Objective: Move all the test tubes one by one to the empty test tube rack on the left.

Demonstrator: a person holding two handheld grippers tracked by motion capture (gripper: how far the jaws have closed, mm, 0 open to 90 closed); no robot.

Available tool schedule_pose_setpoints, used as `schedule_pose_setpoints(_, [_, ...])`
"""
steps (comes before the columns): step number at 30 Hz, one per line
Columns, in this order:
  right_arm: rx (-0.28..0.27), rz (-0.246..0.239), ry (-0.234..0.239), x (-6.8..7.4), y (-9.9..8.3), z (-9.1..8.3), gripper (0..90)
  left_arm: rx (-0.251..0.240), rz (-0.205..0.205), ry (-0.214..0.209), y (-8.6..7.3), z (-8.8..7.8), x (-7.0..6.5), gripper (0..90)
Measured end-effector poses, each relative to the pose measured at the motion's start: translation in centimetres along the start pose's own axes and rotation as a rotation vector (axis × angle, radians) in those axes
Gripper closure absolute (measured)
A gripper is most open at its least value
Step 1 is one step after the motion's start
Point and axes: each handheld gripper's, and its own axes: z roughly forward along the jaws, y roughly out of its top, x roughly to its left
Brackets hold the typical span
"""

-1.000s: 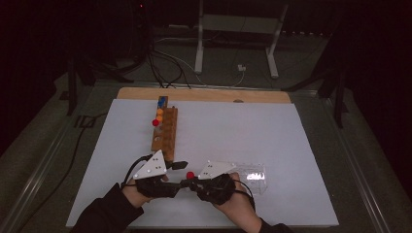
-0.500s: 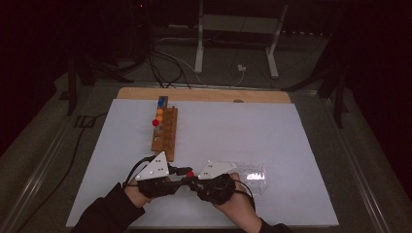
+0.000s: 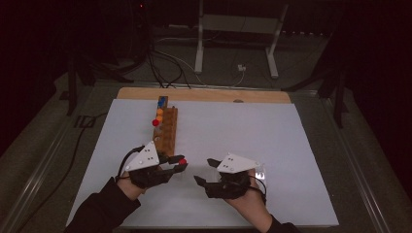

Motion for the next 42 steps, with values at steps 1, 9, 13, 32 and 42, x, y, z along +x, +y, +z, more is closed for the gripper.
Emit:
schedule_pose_setpoints(1, [-0.022,0.008,-0.01,-0.2,0.1,-0.4,21.6,-0.003,-0.003,0.01,0.1,-0.1,0.3,72.0])
schedule_pose_setpoints(9, [-0.093,0.052,0.012,-1.1,0.0,-2.1,0.0,-0.038,-0.015,0.111,1.7,-1.7,3.0,72.0])
schedule_pose_setpoints(13, [-0.12,0.066,0.022,-1.4,0.0,-2.5,0.0,-0.049,-0.011,0.161,2.5,-2.5,4.1,72.0])
schedule_pose_setpoints(32, [-0.15,0.053,0.012,-1.6,0.2,-3.1,0.0,-0.036,-0.07,0.353,1.5,-2.6,8.8,72.0])
schedule_pose_setpoints(42, [-0.149,0.053,0.028,-1.6,0.1,-3.1,0.0,-0.016,-0.141,0.37,-1.2,-1.2,10.0,72.0])
